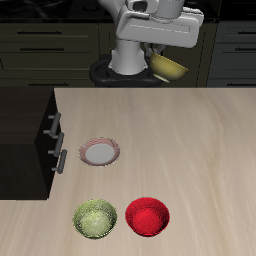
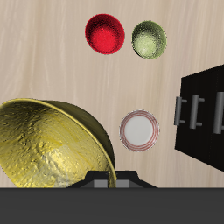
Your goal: Place the yellow bowl on top of the wooden cabinet
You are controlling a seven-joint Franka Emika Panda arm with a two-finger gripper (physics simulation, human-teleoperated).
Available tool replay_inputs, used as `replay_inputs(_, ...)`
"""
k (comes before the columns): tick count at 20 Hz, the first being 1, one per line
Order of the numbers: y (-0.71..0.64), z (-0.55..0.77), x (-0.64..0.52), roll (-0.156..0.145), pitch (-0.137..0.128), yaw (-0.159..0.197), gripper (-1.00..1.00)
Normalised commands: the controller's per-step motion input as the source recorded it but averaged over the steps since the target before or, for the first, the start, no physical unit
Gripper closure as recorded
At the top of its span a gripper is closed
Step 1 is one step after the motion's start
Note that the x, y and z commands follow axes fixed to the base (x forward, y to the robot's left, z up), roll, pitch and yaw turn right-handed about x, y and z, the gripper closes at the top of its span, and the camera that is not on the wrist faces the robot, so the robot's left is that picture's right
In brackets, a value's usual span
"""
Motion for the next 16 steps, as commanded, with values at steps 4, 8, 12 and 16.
replay_inputs(4,-0.41,0.12,-0.16,-0.049,-0.029,0.015,1.00)
replay_inputs(8,-0.45,0.20,-0.14,-0.029,-0.028,-0.040,1.00)
replay_inputs(12,-0.32,0.16,-0.09,-0.022,-0.028,-0.009,1.00)
replay_inputs(16,-0.29,0.04,-0.06,-0.038,-0.017,0.030,1.00)
